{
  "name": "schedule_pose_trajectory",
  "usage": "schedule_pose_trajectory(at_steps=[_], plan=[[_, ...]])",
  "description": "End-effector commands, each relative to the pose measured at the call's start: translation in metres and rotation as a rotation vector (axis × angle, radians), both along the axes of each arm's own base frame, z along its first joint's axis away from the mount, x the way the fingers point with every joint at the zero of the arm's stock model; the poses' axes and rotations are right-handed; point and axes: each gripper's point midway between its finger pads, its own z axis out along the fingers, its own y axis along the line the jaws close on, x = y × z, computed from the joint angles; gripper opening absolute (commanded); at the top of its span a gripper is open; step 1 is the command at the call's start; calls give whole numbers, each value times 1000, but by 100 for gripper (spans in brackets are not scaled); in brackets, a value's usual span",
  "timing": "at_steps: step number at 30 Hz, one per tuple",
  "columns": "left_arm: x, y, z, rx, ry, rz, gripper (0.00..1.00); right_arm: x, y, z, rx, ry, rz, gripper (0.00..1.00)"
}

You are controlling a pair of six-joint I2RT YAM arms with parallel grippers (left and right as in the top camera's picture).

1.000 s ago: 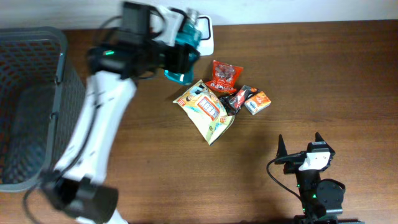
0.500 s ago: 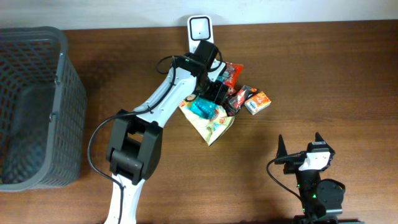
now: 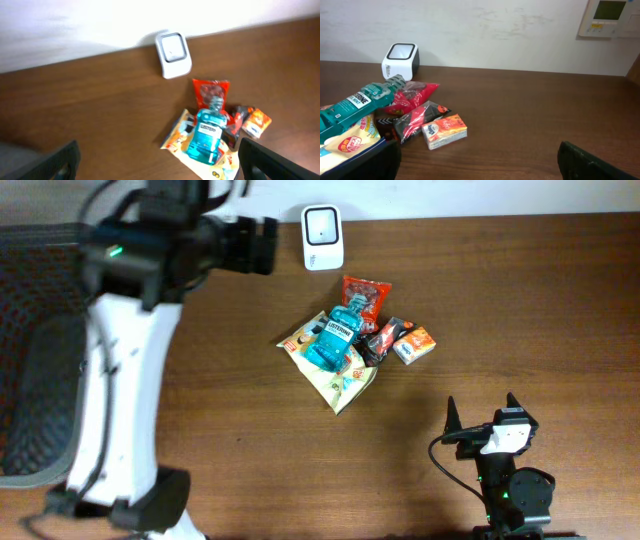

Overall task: Scan the item barcode
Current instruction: 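Retract the left arm and reach the right gripper toward the Listerine bottle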

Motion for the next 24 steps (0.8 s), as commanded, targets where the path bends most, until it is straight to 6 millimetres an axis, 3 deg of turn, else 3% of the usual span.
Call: schedule_pose_trajectory(at_steps=[1,2,4,5,9,16,18,20,22,24], plan=[[-19,91,38,-89,-69,389,99,0,-3,-3,-7,6,-14,98],[-26,126,42,-123,-72,506,99,0,-3,-3,-7,6,-14,98],[-42,169,31,-182,-10,653,99,0,-3,-3,-7,6,-14,98],[-48,176,21,-210,44,671,99,0,-3,-3,-7,6,-14,98],[-68,182,-2,-229,178,699,99,0,-3,-3,-7,6,-14,98],[-71,181,-4,-227,190,701,99,0,-3,-3,-7,6,-14,98],[-71,181,-4,-227,190,701,99,1,0,4,-3,-26,3,98],[-71,181,-4,-227,190,701,99,-8,52,32,160,-113,308,98],[-71,181,-4,-227,191,701,99,-37,94,78,176,-278,605,99],[-71,181,-4,-227,190,701,99,-50,98,107,177,-397,653,98]])
